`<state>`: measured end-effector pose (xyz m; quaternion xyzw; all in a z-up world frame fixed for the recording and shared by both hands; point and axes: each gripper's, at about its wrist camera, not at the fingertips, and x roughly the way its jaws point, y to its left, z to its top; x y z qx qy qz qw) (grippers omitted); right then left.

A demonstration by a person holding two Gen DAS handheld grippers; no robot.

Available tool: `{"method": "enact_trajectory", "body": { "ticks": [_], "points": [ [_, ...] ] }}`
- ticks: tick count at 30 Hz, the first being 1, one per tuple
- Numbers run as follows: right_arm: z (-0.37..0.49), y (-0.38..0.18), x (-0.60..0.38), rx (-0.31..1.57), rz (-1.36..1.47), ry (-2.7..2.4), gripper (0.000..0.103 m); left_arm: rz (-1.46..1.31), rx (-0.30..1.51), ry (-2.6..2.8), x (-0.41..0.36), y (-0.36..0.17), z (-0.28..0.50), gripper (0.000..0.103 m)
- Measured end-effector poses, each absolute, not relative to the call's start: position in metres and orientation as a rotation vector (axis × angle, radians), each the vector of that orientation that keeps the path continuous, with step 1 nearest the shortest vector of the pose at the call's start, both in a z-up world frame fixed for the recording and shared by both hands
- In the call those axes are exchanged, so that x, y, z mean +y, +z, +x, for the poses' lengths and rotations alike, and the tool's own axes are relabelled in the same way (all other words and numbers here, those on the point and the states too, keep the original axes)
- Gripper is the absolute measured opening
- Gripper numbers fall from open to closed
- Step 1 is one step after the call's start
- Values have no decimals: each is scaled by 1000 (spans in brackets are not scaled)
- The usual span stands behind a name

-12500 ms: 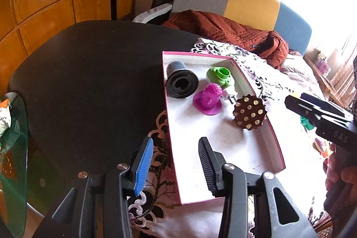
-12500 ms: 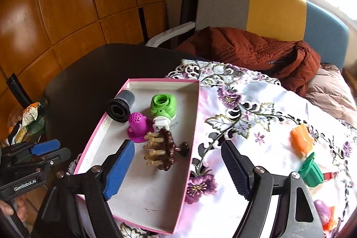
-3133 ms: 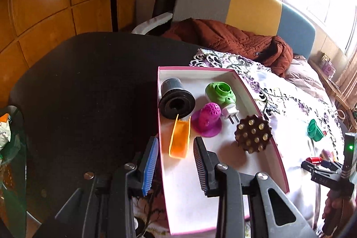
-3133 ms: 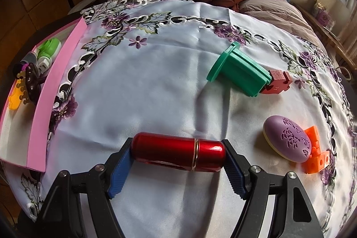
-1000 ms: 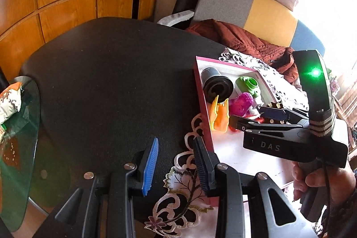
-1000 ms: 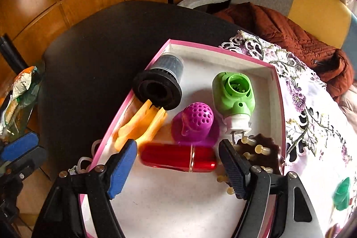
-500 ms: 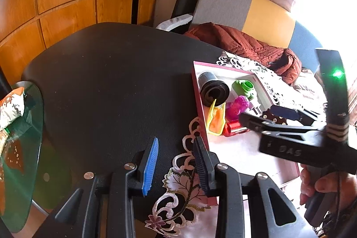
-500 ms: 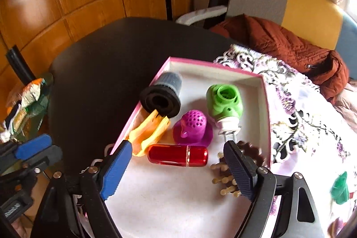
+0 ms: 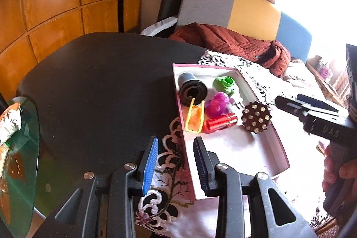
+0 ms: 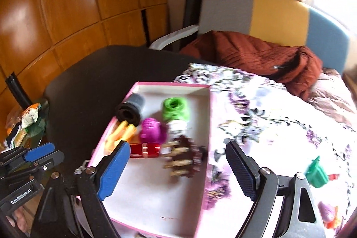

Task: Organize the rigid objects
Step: 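Move both tools back toward the green spool and red block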

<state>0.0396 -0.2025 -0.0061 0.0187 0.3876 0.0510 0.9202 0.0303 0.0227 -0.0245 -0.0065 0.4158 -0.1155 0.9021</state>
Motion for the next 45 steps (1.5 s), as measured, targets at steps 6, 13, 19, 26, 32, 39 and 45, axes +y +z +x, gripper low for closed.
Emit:
{"method": "enact_trajectory", "body": {
  "ticks": [6, 13, 19, 26, 32, 39, 45],
  "points": [
    [19, 4, -261, 766, 74, -18, 90, 48, 851, -303, -4, -20, 23, 32],
    [-11, 7, -352, 753, 133, -224, 92, 132, 843, -396, -45, -16, 14, 32],
    [-45, -1, -443, 733, 190, -467, 94, 198, 834, -464, -85, -13, 11, 32],
    [-96, -29, -528, 693, 429, -758, 93, 275, 832, -551, -140, -15, 9, 32],
    [-113, -29, -550, 654, 576, -783, 94, 327, 850, -613, -182, -22, 6, 32],
    [-113, -33, -553, 667, 605, -790, 95, 393, 858, -663, -223, -32, 3, 32],
    [-116, -35, -559, 664, 650, -793, 96, 421, 867, -690, -247, -39, 2, 32]
  ]
}}
